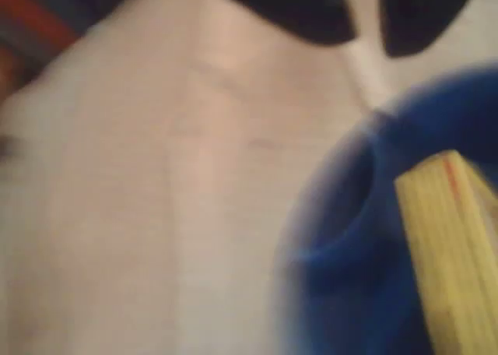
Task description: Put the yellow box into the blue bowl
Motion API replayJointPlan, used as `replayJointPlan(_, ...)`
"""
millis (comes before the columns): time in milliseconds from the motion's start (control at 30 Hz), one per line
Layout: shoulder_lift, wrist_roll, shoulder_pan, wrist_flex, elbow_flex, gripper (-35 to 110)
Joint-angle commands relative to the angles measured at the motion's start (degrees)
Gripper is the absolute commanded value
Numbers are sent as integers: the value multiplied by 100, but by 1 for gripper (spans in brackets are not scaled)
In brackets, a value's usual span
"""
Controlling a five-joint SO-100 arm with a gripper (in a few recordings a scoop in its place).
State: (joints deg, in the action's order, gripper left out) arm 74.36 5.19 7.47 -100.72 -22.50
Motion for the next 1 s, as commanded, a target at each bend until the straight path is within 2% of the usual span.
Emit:
replayJointPlan(0, 1485, -70, -220, 0, 97, 0)
replayJointPlan(633, 4228, -123, -1406, -44, -70, 0)
replayJointPlan(967, 6451, -79, -1494, 0, -2769, 0)
